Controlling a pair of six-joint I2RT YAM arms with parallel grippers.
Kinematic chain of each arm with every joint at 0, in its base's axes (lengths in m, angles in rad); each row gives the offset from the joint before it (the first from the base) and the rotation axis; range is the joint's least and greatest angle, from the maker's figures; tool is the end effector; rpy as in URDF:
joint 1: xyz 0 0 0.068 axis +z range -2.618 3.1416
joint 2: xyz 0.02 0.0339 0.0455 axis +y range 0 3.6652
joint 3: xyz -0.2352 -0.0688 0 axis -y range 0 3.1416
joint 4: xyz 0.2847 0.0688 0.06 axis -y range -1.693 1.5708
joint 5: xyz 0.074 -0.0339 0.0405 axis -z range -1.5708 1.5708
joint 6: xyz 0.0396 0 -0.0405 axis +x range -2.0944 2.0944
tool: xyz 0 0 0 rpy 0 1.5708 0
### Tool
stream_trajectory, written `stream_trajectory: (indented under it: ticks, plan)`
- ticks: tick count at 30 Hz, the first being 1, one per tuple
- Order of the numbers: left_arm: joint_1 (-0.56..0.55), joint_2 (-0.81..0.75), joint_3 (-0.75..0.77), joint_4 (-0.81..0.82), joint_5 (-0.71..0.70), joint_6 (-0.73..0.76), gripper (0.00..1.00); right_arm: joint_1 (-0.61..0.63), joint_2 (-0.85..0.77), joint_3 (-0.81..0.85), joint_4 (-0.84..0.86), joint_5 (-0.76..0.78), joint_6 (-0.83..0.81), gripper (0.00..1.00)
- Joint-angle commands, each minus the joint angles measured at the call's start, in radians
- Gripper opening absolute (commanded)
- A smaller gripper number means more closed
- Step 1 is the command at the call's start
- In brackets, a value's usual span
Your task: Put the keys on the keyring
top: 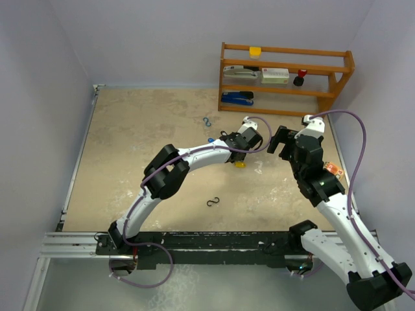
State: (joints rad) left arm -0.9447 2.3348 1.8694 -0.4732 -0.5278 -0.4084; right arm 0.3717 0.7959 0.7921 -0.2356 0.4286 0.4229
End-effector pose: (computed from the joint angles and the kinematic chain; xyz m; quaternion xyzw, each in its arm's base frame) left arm 0.3256 -0.4162 0.1219 0.1649 0.9062 0.0054 0.3892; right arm 0.2363 0.0745 0.3144 0.1510 0.7649 0.0793 0.6212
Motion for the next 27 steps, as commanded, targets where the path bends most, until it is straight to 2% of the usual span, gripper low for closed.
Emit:
stream_trajectory:
  ticks: [1, 27]
  plan:
    - [-0.007, -0.016, 0.031, 0.014, 0.001, -0.010, 0.00, -0.004, -0.016, -0.003, 0.021, 0.012, -0.012, 1.00]
    - [-0.008, 0.009, 0.044, 0.012, 0.016, -0.012, 0.00, -0.005, -0.022, -0.001, 0.016, 0.018, -0.014, 1.00]
